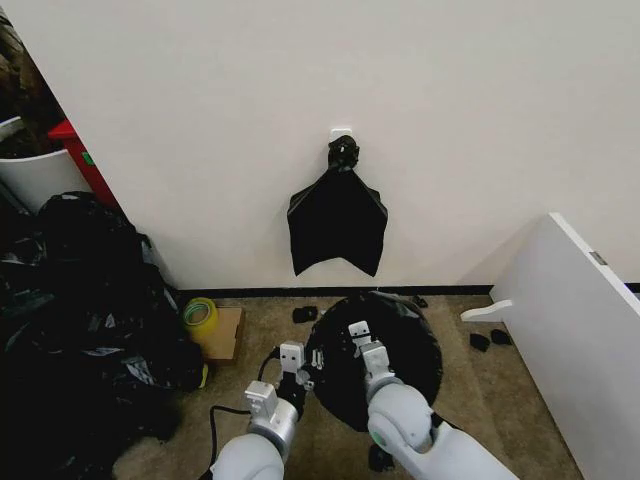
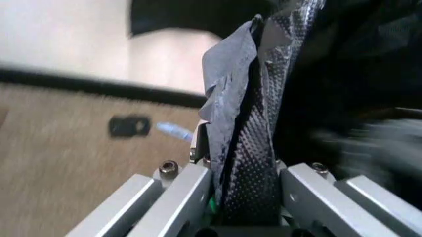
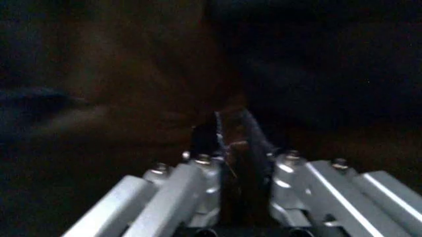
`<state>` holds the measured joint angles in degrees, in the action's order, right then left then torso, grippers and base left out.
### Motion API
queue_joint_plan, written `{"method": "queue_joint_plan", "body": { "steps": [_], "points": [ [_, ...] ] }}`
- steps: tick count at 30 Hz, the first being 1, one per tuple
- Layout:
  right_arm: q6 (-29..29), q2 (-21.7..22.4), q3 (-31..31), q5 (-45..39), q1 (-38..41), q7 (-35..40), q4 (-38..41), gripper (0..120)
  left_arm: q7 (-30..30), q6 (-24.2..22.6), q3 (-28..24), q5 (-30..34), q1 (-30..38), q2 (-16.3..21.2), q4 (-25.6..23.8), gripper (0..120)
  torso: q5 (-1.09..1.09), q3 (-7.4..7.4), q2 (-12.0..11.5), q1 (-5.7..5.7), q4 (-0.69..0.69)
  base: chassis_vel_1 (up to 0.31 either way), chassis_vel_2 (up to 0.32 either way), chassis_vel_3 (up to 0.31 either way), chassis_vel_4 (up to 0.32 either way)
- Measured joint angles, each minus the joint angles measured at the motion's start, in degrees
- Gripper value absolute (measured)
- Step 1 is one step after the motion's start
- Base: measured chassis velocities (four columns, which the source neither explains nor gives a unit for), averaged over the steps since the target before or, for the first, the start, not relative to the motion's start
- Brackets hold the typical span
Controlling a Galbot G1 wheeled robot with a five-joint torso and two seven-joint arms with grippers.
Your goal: Place the garbage bag over the trash bin.
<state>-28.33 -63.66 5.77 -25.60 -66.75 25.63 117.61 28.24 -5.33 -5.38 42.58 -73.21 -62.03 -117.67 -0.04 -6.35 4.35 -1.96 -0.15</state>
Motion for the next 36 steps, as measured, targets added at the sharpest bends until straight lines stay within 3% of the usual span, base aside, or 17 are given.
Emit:
{"method": "queue_joint_plan", "body": {
  "steps": [6, 8, 11, 13, 19, 22, 29, 36],
  "points": [
    [-0.2, 2.35, -6.43, -3.16, -6.99, -3.28, 10.5, 38, 6.38, -4.92, 3.96, 11.36, 1.45, -1.2, -0.1, 0, 0.0, 0.0, 0.0, 0.0, -0.01, 0.0, 0.0, 0.0, 0.0],
    [-0.21, 2.5, -7.45, -3.43, -8.09, -3.65, 12.33, 41, 6.87, -5.19, 4.61, 11.82, 1.31, -1.4, -0.23, 0, 0.0, 0.0, 0.0, 0.0, -0.01, 0.0, 0.0, 0.0, 0.0],
    [0.75, 2.43, -10.4, -4.1, -12.67, -4.58, 19.03, 56, 9.16, -6.13, 7.43, 12.1, -0.78, -2.5, -1.46, 0, -0.01, 0.01, 0.0, 0.0, -0.01, 0.0, 0.0, 0.0, 0.0],
    [2.12, 2.32, -11.39, -2.92, -14.6, -5.55, 20.91, 65, 11.47, -6.88, 8.58, 12.91, -1.5, -3.45, -1.69, 0, 0.02, 0.01, 0.0, 0.0, 0.05, 0.0, 0.0, 0.0, 0.0],
    [6.35, 0.93, -13.38, 2.37, -18.13, -5.98, 22.16, 81, 17.07, -8.96, 8.96, 17.53, -0.26, -4.74, -0.82, 0, 0.0, 0.01, 0.0, 0.0, 0.0, 0.0, 0.0, 0.0, 0.0],
    [8.76, -0.85, -14.57, 5.35, -21.0, -6.16, 22.58, 96, 20.3, -10.57, 9.09, 22.89, 1.52, -5.67, 0.29, 0, 0.0, 0.0, 0.0, 0.0, 0.0, 0.0, 0.0, 0.0, 0.0],
    [9.13, -1.65, -14.85, 5.67, -20.56, -6.16, 21.59, 100, 21.45, -11.63, 8.58, 25.02, 2.75, -6.85, 2.72, 0, 0.0, 0.0, 0.0, 0.0, 0.01, 0.0, 0.0, 0.0, 0.0],
    [9.08, -1.75, -14.52, 5.43, -20.18, -6.0, 20.1, 100, 20.88, -11.93, 8.28, 22.74, 2.96, -7.54, 4.86, 0, 0.01, 0.0, 0.0, 0.0, 0.01, 0.0, 0.0, 0.0, 0.0]
  ]
}}
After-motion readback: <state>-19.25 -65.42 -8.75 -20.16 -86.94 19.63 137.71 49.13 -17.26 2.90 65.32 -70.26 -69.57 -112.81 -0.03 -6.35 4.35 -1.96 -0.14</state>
